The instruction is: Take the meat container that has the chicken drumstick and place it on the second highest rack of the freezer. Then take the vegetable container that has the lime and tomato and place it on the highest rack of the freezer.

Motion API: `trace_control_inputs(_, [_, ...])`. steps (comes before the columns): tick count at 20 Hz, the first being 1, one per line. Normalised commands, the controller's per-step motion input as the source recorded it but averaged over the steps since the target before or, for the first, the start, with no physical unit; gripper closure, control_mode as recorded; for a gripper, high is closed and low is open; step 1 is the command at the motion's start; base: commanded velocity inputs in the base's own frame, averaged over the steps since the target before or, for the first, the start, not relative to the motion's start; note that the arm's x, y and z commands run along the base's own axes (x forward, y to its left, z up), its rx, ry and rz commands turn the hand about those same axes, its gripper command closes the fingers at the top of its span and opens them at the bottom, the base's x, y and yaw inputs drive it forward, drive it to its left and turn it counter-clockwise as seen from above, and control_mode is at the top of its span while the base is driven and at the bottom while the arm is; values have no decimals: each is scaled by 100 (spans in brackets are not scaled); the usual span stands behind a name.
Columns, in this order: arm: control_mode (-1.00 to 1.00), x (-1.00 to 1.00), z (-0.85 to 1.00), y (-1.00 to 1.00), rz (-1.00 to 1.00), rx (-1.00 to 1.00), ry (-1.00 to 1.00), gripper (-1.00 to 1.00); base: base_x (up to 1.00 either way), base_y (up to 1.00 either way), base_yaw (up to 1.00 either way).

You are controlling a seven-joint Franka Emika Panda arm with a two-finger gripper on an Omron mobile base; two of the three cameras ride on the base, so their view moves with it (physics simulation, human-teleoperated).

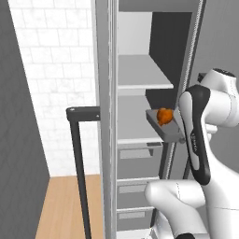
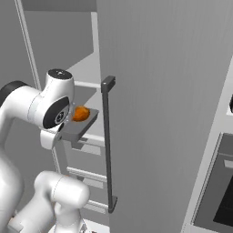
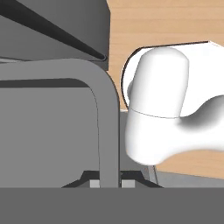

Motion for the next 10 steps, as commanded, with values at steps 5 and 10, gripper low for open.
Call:
trace_control_inputs(5, [-100,4,-10,2,0,0,0,100,0,0,0])
trace_control_inputs(10, [-100,42,-40,26,-7,-1,-2,100,0,0,0])
